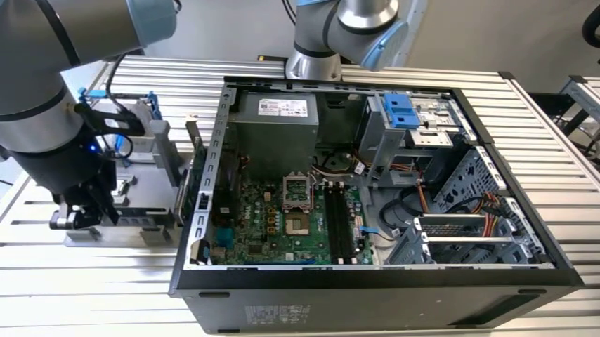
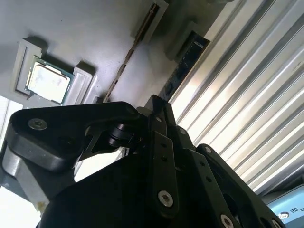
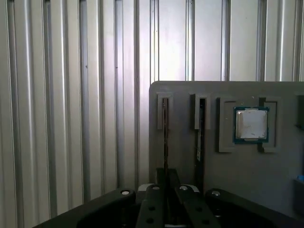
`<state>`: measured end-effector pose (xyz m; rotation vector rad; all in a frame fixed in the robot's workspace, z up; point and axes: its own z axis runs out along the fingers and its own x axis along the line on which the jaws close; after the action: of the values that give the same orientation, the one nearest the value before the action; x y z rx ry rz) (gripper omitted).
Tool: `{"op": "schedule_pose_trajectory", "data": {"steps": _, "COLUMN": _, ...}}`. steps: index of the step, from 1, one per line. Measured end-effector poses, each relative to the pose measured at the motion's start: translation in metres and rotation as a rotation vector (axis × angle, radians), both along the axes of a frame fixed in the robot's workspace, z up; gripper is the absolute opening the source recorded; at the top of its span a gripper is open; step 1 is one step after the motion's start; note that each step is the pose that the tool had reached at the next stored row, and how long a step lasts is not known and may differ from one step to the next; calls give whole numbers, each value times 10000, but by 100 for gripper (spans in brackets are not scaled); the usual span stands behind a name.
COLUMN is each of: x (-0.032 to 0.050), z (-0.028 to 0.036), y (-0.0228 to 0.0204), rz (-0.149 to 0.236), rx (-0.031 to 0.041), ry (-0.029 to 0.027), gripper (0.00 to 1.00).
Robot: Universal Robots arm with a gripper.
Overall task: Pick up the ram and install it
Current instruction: 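Pick up the ram and move it above insertion slot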
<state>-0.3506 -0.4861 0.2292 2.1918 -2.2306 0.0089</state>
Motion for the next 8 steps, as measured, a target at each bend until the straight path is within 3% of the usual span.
{"op": "schedule_pose_trajectory", "data": {"steps": 8, "x": 0, "z": 109, "y": 1, "rz": -1, "rx": -13, "ry": 0, "gripper": 0}}
